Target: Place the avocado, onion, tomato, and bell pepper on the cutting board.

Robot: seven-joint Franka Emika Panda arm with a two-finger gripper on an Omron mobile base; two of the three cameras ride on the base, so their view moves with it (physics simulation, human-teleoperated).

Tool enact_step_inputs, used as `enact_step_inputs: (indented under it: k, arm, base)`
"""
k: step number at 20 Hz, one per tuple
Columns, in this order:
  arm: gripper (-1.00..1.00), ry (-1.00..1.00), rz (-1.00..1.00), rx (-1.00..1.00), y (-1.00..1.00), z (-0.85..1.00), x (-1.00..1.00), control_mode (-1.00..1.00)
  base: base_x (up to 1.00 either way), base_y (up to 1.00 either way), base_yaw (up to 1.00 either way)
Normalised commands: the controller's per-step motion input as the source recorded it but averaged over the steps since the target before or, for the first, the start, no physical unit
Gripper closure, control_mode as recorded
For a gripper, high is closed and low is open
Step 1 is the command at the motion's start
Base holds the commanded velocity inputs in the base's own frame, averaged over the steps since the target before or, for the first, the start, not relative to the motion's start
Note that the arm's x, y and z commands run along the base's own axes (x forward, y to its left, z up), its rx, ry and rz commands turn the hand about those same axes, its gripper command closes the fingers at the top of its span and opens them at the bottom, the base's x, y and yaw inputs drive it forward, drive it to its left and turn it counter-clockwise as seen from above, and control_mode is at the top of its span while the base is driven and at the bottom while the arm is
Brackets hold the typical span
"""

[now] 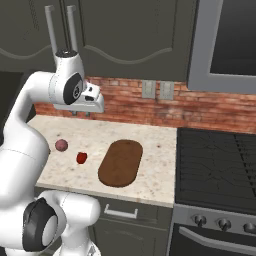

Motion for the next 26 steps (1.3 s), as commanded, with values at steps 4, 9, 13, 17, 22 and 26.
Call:
enact_step_inputs:
  k: [4,9,13,17,22,26]
  arm:
    - [-1.00,0.00,0.00,0.00,0.00,0.00,-0.06,-1.00]
    - [-1.00,0.00,0.00,0.00,0.14,0.00,-0.20,-1.00]
    - [-1.00,0.00,0.00,0.00,0.15,-0.16,-0.17,-1.00]
    - [-1.00,0.00,0.00,0.00,0.27,-0.28,-0.05,-1.00]
    - [-1.00,0.00,0.00,0.00,0.31,-0.32,0.04,-1.00]
    - [-1.00,0.00,0.00,0.00,0.17,-0.44,0.15,-1.00]
  base:
    - [0.00,0.00,0.00]
    - [0.00,0.00,0.00]
    - [0.00,0.00,0.00]
    - [0.00,0.00,0.00]
    - [0.00,0.00,0.00]
    - [0.00,0.00,0.00]
